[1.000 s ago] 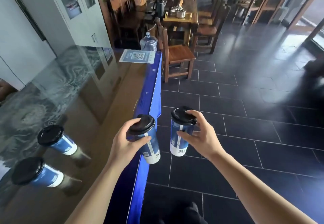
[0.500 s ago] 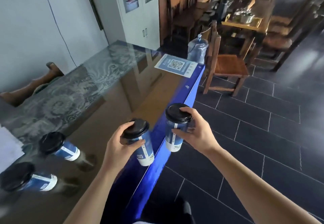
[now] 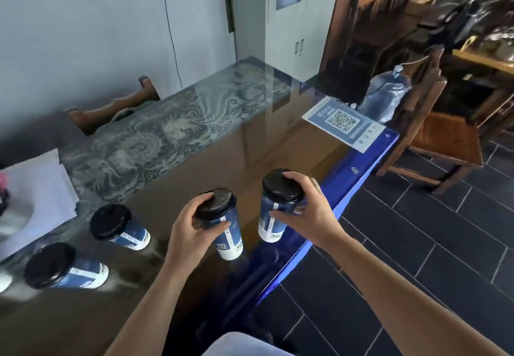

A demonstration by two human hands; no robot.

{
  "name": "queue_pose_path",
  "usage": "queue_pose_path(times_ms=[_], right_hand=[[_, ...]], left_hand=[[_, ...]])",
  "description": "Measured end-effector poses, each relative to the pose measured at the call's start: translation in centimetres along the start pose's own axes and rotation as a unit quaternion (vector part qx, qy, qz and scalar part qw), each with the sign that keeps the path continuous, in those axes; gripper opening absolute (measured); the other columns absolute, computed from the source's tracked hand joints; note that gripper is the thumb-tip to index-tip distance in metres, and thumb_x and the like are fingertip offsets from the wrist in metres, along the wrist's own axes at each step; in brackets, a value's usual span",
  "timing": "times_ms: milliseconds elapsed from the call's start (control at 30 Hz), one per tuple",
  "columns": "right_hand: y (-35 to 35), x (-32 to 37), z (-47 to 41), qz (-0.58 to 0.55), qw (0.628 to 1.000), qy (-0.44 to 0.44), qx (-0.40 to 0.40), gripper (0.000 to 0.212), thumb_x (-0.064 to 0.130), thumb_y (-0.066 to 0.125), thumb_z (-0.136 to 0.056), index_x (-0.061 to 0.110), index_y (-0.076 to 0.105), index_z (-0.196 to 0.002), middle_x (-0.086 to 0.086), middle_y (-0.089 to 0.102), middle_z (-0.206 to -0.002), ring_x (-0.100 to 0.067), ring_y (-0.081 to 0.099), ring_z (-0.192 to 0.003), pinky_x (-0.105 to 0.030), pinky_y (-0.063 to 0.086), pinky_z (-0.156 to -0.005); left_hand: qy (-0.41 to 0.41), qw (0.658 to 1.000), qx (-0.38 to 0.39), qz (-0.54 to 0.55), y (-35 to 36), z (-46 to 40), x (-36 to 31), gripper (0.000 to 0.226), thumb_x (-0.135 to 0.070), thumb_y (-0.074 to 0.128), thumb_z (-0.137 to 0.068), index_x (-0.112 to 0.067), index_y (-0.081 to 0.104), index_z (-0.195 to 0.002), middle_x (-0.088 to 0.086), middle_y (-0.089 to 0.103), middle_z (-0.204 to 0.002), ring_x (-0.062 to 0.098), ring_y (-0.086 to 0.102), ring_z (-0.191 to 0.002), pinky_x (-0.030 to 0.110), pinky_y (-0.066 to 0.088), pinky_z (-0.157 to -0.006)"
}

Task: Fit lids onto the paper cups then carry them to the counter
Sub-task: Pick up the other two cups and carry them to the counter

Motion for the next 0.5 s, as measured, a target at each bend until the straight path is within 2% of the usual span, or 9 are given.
queue_pose_path(times_ms=[67, 133, 200, 333, 500], right_hand=[[1.2, 0.1, -2.3, 0.009, 1.0, 0.006, 0.028, 0.081, 0.013, 0.094, -0.07, 0.047, 0.051, -0.13, 0.01, 0.046, -0.133, -0.001, 0.049, -0.125, -0.026, 0.061, -0.088], [1.6, -0.1, -3.8, 0.024, 0.999, 0.015, 0.043, 0.08, 0.015, 0.094, -0.07, 0.045, 0.051, -0.131, 0.01, 0.044, -0.135, -0.006, 0.05, -0.126, -0.028, 0.06, -0.091], [2.4, -0.3, -5.8, 0.048, 0.997, 0.02, 0.059, 0.08, 0.017, 0.093, -0.071, 0.045, 0.05, -0.132, 0.01, 0.044, -0.136, -0.01, 0.051, -0.126, -0.029, 0.059, -0.095], [4.1, -1.0, -8.5, 0.094, 0.99, 0.008, 0.1, 0.078, 0.021, 0.091, -0.072, 0.042, 0.048, -0.133, 0.011, 0.044, -0.135, -0.004, 0.049, -0.118, -0.033, 0.054, -0.102], [6.5, -1.8, -12.6, 0.108, 0.979, -0.02, 0.174, 0.076, 0.019, 0.089, -0.075, 0.038, 0.048, -0.135, 0.01, 0.041, -0.133, -0.008, 0.05, -0.117, -0.037, 0.053, -0.105]], left_hand=[[-0.005, 1.0, -0.018, -0.01, -0.9, -1.4, 1.2, 0.065, -0.01, 0.092, -0.076, -0.037, 0.064, -0.127, -0.01, 0.068, -0.13, 0.006, 0.067, -0.116, 0.024, 0.057, -0.092], [-0.01, 1.0, -0.025, -0.011, -1.1, -2.3, 2.0, 0.066, -0.013, 0.093, -0.075, -0.036, 0.064, -0.129, -0.008, 0.067, -0.131, 0.011, 0.067, -0.119, 0.033, 0.058, -0.096], [-0.016, 0.999, -0.041, -0.003, -1.8, -3.3, 2.6, 0.067, -0.013, 0.094, -0.074, -0.033, 0.064, -0.131, -0.007, 0.068, -0.131, 0.011, 0.067, -0.118, 0.033, 0.058, -0.097], [-0.031, 0.996, -0.08, -0.019, -2.8, -4.1, 3.7, 0.069, -0.012, 0.093, -0.074, -0.033, 0.062, -0.132, -0.007, 0.066, -0.132, 0.011, 0.067, -0.118, 0.027, 0.059, -0.094], [-0.056, 0.988, -0.141, -0.029, -4.1, -4.1, 5.1, 0.074, -0.014, 0.095, -0.073, -0.04, 0.06, -0.132, -0.007, 0.061, -0.135, 0.015, 0.065, -0.124, 0.045, 0.06, -0.098]])
Point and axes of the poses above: each hand's wrist, its own z-axis away from the middle knuckle, its own y-axis out of the palm, x = y × z, the point moved 8 cm from there along -z, towards the middle knuckle
